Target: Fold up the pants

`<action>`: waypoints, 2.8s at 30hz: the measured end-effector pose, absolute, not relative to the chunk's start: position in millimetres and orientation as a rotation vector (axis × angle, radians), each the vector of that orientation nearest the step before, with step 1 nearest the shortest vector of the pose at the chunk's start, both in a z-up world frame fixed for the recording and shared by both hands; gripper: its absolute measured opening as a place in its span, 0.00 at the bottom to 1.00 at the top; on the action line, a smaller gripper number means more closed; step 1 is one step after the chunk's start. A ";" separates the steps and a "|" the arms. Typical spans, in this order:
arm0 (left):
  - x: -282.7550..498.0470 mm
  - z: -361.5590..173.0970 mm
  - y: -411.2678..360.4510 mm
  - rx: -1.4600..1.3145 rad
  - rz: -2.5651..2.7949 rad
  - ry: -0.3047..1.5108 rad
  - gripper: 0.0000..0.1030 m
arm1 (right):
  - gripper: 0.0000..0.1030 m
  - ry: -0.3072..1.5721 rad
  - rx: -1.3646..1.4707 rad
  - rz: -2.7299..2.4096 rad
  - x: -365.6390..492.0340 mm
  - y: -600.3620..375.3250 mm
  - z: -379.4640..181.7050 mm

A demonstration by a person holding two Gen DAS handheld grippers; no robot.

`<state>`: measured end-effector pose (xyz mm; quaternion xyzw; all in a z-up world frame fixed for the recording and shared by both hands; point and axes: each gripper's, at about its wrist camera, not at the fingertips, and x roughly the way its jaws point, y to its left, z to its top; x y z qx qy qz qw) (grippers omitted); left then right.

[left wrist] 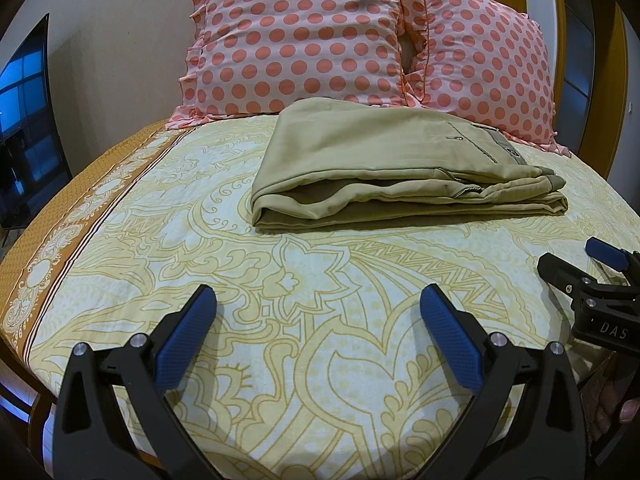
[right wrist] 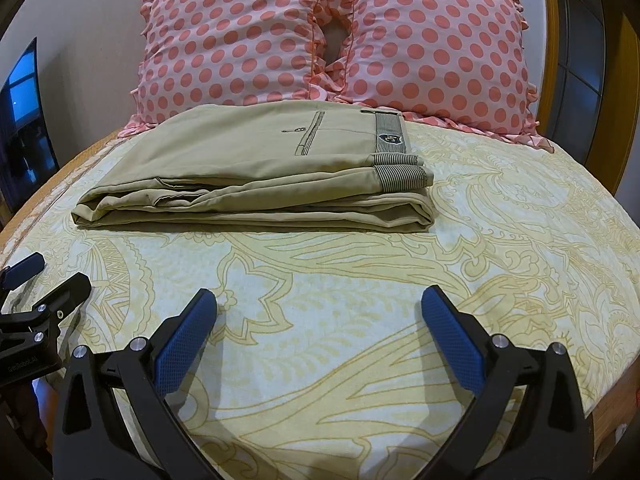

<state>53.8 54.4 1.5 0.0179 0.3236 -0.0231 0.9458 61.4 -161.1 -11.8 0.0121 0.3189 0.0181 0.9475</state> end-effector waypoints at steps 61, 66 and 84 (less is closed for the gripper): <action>57.1 1.7 59.2 0.033 -0.043 0.669 0.98 | 0.99 0.647 0.026 0.033 62.7 -159.7 -12.3; 57.3 1.6 59.9 0.034 -0.045 0.667 0.98 | 0.99 0.646 0.026 0.032 62.7 -159.5 -12.3; 57.5 1.8 59.7 0.033 -0.045 0.668 0.98 | 0.99 0.646 0.026 0.034 62.9 -159.5 -12.5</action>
